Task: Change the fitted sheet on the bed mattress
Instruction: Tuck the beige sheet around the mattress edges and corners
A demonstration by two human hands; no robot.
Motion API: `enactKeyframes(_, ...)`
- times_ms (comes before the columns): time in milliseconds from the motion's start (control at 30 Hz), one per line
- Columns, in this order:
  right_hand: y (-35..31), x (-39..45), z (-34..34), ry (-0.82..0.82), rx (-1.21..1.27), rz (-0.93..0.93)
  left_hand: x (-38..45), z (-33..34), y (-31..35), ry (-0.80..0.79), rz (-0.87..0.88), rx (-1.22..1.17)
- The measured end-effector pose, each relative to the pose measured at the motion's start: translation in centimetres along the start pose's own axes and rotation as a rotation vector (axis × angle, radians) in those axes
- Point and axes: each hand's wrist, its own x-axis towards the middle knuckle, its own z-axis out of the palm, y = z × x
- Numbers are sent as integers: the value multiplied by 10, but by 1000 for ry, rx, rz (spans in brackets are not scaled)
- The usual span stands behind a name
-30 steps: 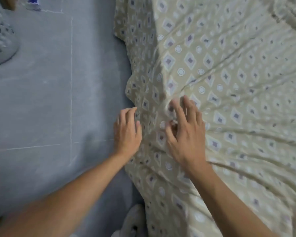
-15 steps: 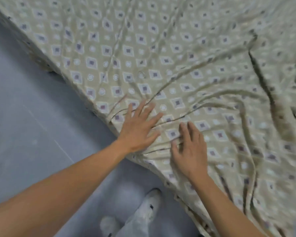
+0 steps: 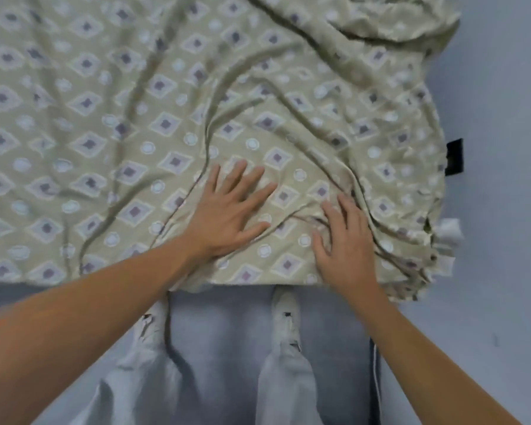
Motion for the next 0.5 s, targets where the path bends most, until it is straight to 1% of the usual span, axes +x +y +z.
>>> enactKeyframes(67, -6, -18, 2, 39, 19, 112, 8, -3, 9, -62, 141, -23)
enactKeyframes(133, -11, -41, 1, 104, 45, 271, 11, 1, 32, -128, 280, -32)
enactKeyframes(200, -15, -62, 4, 200, 52, 391, 22, 5, 54, -162, 359, -38)
enactKeyframes(267, -13, -81, 10, 295, 80, 481, 35, 12, 80, -161, 411, -38)
enactKeyframes(367, -10, -94, 19, 437, 172, 536, 57, 24, 115, -136, 510, 10)
enactKeyframes(500, 1, -111, 30, 657, 332, 683, 82, 31, 151, -105, 620, 78)
